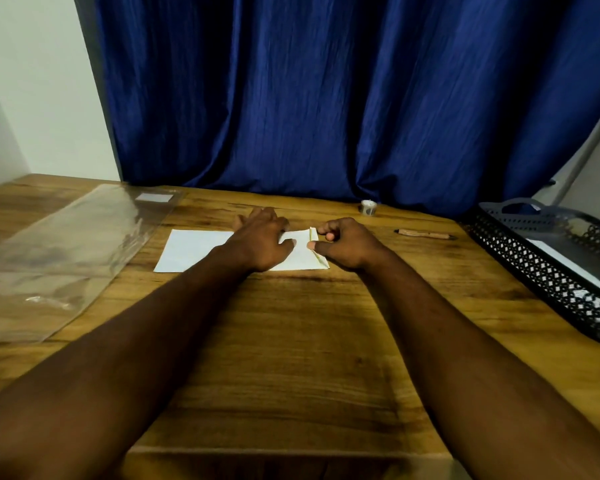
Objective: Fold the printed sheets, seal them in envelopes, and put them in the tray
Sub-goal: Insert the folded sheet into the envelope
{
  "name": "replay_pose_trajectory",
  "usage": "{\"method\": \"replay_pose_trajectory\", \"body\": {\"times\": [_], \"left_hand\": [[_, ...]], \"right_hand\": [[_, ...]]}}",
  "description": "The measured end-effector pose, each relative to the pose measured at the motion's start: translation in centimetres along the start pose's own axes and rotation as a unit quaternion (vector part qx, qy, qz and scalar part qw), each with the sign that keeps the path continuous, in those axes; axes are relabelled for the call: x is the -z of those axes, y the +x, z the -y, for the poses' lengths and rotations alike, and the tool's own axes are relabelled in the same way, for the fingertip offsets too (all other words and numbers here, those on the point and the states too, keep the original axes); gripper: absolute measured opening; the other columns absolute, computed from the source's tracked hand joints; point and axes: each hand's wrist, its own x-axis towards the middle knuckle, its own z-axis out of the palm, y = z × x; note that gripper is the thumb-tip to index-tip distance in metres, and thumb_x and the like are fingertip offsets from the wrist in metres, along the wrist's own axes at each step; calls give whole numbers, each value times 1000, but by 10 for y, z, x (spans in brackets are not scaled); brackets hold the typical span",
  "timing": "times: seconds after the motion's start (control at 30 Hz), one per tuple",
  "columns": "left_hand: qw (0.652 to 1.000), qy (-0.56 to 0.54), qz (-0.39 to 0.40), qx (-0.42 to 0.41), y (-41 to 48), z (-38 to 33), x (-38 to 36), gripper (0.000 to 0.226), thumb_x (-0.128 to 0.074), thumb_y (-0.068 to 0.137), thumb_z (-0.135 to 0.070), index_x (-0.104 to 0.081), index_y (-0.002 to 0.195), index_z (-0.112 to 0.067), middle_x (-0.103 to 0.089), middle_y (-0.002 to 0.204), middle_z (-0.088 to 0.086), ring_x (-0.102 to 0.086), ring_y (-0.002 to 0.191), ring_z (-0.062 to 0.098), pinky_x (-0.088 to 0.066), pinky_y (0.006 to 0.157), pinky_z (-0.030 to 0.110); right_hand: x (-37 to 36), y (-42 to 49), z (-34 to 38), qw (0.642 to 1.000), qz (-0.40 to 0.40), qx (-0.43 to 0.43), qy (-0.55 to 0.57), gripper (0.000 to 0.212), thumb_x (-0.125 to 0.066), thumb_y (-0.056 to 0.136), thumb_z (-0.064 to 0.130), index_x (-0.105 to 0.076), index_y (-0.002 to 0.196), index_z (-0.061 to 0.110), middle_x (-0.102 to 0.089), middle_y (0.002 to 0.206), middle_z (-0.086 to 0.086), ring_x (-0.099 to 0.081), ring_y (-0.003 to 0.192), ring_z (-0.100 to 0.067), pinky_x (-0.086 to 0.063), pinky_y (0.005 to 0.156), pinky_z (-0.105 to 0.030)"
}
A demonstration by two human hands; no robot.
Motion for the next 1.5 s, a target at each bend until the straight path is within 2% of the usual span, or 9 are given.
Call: {"method": "replay_pose_trajectory", "body": {"times": [0.17, 0.47, 0.57, 0.67, 0.83, 0.93, 1.03, 1.2, 1.5], "left_hand": [[1000, -22, 4, -4, -1, 0, 1, 49, -55, 97, -64, -57, 130, -28, -44, 141, 1, -36, 139, 23, -27, 114, 55], [994, -89, -33, -46, -7, 1, 7, 29, -61, 98, -54, -45, 110, -33, -61, 104, -9, -50, 109, 19, -33, 99, 46], [990, -78, -71, -98, -11, -7, 17, 37, -68, 97, -42, -41, 122, -32, -58, 107, -14, -47, 103, 13, -25, 95, 38], [980, -43, -138, -136, -11, -17, 33, 54, -69, 98, -32, -40, 142, -31, -56, 115, -12, -37, 105, 10, -21, 99, 35], [930, -14, -300, -211, -10, -26, 49, 50, -64, 96, -17, -52, 145, -22, -69, 117, -2, -56, 109, 21, -24, 98, 37], [901, 1, -349, -259, -11, -35, 48, 40, -61, 98, -18, -61, 139, -17, -72, 110, -2, -61, 100, 22, -31, 92, 38], [906, 1, -311, -288, -11, -41, 38, 27, -60, 99, -20, -69, 124, -18, -72, 103, -2, -62, 93, 23, -44, 82, 42], [955, -23, -161, -248, -16, -43, 22, 15, -72, 96, -25, -72, 109, -32, -69, 105, -14, -59, 95, 4, -56, 81, 36], [967, -83, -17, -242, -9, -51, -4, 17, -69, 99, -31, -77, 115, -29, -70, 124, -14, -58, 116, 4, -50, 104, 34]], "right_hand": [[0, -4, 4, 999, -2, 19, -35, 45, -83, 88, 45, -75, 125, 21, -59, 97, 14, -57, 88, -7, -40, 65, -24], [7, -8, 2, 996, 51, 7, 73, 47, -91, 82, 29, -69, 123, 23, -71, 116, 3, -70, 107, -17, -60, 95, -42], [12, -8, -3, 989, 53, 20, 138, 37, -89, 83, 8, -71, 113, 15, -76, 101, -5, -74, 96, -23, -61, 98, -54], [18, -10, -2, 971, 0, 19, 236, 38, -85, 83, -6, -69, 114, 9, -68, 83, -6, -68, 83, -23, -64, 89, -52], [37, -25, 15, 951, -63, 98, 285, 24, -76, 92, -5, -75, 111, 10, -76, 101, -7, -76, 91, -16, -65, 78, -36], [51, -21, 16, 957, -174, 210, 101, 24, -80, 86, -1, -78, 95, 22, -71, 94, 2, -67, 78, -9, -56, 71, -26], [59, -20, 4, 961, -188, 202, -19, 24, -74, 82, 1, -72, 79, 24, -67, 78, 8, -61, 69, -8, -48, 62, -27], [64, -28, -30, 994, -22, 89, -63, 20, -75, 86, 3, -80, 83, 21, -75, 78, 6, -62, 67, -5, -47, 65, -25], [61, -22, -33, 991, -128, -31, -19, 23, -61, 94, 11, -79, 92, 24, -76, 96, 9, -69, 92, -9, -53, 83, -27]]}}
